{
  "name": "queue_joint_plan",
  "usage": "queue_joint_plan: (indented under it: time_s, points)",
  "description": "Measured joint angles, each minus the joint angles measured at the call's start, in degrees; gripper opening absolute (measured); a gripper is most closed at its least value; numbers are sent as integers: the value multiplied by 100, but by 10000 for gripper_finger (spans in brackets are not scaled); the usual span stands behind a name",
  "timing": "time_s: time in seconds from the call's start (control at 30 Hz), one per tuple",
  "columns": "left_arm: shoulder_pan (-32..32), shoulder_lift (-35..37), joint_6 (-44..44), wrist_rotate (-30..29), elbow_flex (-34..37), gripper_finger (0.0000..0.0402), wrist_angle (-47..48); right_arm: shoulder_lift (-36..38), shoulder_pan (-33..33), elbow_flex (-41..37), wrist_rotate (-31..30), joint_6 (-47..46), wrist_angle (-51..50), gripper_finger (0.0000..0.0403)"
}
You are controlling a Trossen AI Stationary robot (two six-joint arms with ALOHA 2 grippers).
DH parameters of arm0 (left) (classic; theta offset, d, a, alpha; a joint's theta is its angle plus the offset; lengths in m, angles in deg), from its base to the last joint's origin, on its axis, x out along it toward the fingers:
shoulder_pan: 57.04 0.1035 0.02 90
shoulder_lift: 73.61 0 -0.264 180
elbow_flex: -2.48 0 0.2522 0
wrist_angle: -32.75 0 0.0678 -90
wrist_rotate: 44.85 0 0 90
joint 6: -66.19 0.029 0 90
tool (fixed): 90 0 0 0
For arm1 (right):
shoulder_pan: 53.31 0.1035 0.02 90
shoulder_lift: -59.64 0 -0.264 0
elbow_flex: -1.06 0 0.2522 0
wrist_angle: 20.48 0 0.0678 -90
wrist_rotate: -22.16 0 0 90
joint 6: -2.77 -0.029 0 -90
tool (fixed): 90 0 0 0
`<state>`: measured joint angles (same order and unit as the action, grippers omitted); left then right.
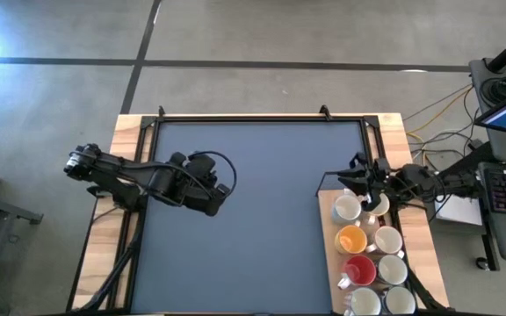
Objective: Place coffee mugs
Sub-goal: Return to Home Position
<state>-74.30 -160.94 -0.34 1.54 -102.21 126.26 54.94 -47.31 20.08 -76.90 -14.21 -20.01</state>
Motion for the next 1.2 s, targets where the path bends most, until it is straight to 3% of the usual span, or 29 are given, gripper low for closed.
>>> queue_joint_plan:
  time_s: [0.3, 1.2]
  points:
    - [-1, 0, -27, -39, 0, 59, -3, 462, -2, -449, 1, -92, 314, 82]
    - [-1, 0, -197, -149, 0, 59, -22, 233, -2, -455, -3, 129, 231, 82]
